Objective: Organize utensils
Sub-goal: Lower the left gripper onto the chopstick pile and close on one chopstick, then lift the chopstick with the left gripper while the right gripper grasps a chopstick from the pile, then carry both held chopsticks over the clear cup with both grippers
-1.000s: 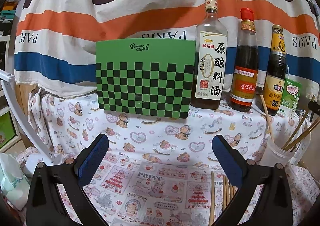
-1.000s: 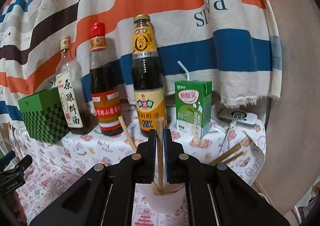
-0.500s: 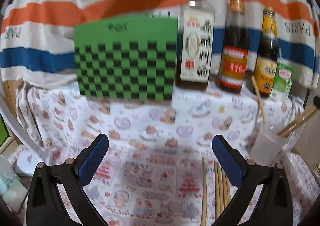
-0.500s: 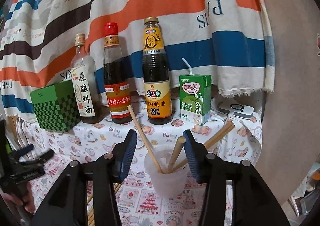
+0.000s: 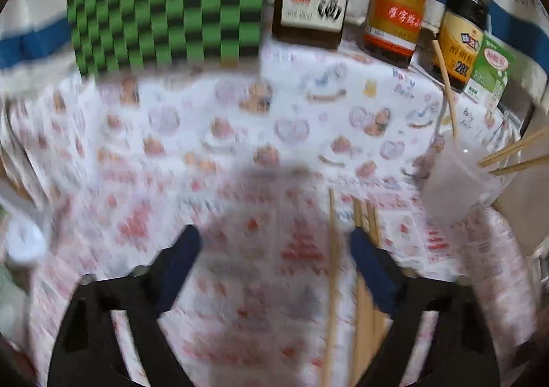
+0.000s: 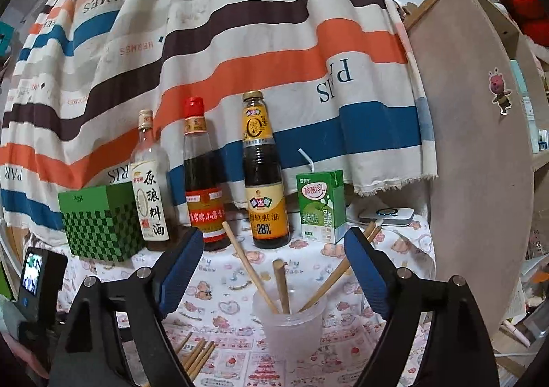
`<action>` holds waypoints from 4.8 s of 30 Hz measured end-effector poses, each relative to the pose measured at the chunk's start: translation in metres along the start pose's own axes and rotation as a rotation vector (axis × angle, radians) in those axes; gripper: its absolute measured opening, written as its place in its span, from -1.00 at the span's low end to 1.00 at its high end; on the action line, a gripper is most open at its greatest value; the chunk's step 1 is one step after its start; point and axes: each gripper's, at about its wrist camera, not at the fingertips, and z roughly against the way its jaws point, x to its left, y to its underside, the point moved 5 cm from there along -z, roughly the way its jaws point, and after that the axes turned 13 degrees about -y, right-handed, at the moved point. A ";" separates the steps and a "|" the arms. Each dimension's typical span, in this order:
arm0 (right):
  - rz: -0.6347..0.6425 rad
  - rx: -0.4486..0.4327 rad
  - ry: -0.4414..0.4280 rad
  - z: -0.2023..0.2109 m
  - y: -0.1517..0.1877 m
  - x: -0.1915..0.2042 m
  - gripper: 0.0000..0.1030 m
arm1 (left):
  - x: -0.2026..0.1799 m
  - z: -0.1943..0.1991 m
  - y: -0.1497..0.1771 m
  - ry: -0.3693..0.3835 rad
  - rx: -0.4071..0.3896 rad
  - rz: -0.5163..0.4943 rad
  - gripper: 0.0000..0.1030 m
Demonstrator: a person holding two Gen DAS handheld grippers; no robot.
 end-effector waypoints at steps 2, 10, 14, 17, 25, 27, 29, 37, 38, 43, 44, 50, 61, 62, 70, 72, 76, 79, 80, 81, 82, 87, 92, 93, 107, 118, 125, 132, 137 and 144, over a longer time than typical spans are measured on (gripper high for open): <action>0.018 0.013 0.019 -0.001 0.008 0.001 0.66 | -0.009 0.002 0.004 0.099 0.038 0.000 0.42; -0.006 0.067 0.020 -0.001 0.027 -0.003 0.66 | -0.043 0.000 0.019 0.083 0.060 -0.137 -0.06; 0.000 0.116 0.034 -0.007 0.036 0.000 0.66 | -0.048 -0.005 0.018 0.103 0.013 -0.148 -0.13; -0.023 0.148 0.020 -0.013 0.042 0.001 0.66 | -0.053 -0.001 0.004 0.155 -0.042 -0.119 -0.13; -0.043 0.152 0.067 -0.018 0.046 -0.010 0.66 | -0.073 -0.042 -0.011 0.117 0.039 -0.133 -0.53; -0.053 0.149 0.074 -0.017 0.044 -0.014 0.66 | -0.077 -0.054 -0.010 0.102 0.069 -0.150 -0.59; -0.050 0.146 0.088 -0.016 0.042 -0.018 0.66 | -0.081 -0.064 -0.007 0.100 0.101 -0.163 -0.61; -0.078 0.192 0.067 -0.021 0.044 -0.022 0.66 | -0.082 -0.079 -0.001 0.027 0.109 -0.172 -0.89; -0.077 0.194 0.067 -0.021 0.045 -0.021 0.66 | -0.081 -0.079 -0.001 0.024 0.111 -0.165 -0.90; -0.048 0.203 0.059 -0.022 0.049 -0.012 0.66 | -0.065 -0.065 -0.001 0.018 0.057 -0.114 -0.91; -0.043 0.207 0.060 -0.022 0.050 -0.010 0.66 | -0.054 -0.053 -0.005 0.016 0.023 -0.091 -0.91; 0.015 0.308 0.044 -0.032 0.065 0.004 0.66 | -0.024 0.032 -0.027 0.133 -0.198 0.008 -0.91; 0.121 0.405 -0.053 -0.041 0.086 0.034 0.66 | 0.005 0.112 -0.047 0.070 -0.532 0.082 -0.91; 0.122 0.404 -0.058 -0.041 0.086 0.035 0.66 | 0.004 0.110 -0.046 0.052 -0.536 0.079 -0.91; 0.085 0.468 -0.171 -0.035 0.092 0.050 0.51 | 0.006 0.101 -0.040 -0.030 -0.573 0.072 -0.91; 0.133 0.512 -0.228 -0.034 0.097 0.067 0.24 | 0.008 0.105 -0.040 -0.044 -0.591 0.073 -0.91; 0.017 0.747 -0.239 -0.055 0.118 0.073 -0.20 | 0.011 0.110 -0.040 -0.031 -0.613 0.088 -0.91; -0.145 0.895 -0.283 -0.077 0.129 0.069 -0.42 | 0.011 0.108 -0.041 -0.029 -0.609 0.089 -0.91; -0.153 0.903 -0.272 -0.084 0.128 0.069 -0.42 | 0.012 0.108 -0.041 -0.034 -0.611 0.089 -0.91; -0.141 0.911 -0.260 -0.092 0.127 0.070 -0.42 | 0.012 0.108 -0.041 -0.037 -0.614 0.089 -0.91; -0.136 0.925 -0.253 -0.098 0.128 0.073 -0.42 | 0.012 0.109 -0.041 -0.036 -0.616 0.091 -0.91; -0.259 0.982 -0.163 -0.129 0.145 0.065 -0.42 | 0.018 0.110 -0.041 -0.027 -0.619 0.117 -0.91; -0.258 1.008 -0.062 -0.158 0.159 0.056 -0.59 | 0.024 0.109 -0.041 -0.033 -0.622 0.144 -0.91; -0.259 1.021 -0.056 -0.162 0.162 0.055 -0.64 | 0.025 0.108 -0.041 -0.034 -0.621 0.150 -0.91; -0.268 1.094 -0.042 -0.191 0.179 0.054 -0.71 | 0.040 0.103 -0.044 -0.030 -0.605 0.195 -0.91; -0.262 1.150 0.004 -0.217 0.184 0.073 -0.87 | 0.039 0.106 -0.044 -0.045 -0.613 0.190 -0.91; -0.313 1.010 -0.145 -0.208 0.161 0.079 -0.90 | 0.042 0.113 -0.045 -0.047 -0.630 0.201 -0.91; -0.190 0.703 -0.251 -0.161 0.048 0.097 -0.89 | 0.037 0.116 -0.045 -0.065 -0.641 0.177 -0.91; -0.081 0.492 -0.221 -0.114 -0.009 0.100 -0.89 | 0.034 0.118 -0.044 -0.063 -0.644 0.174 -0.91; -0.019 0.319 -0.232 -0.076 -0.050 0.089 -0.90 | 0.028 0.121 -0.043 -0.037 -0.639 0.167 -0.91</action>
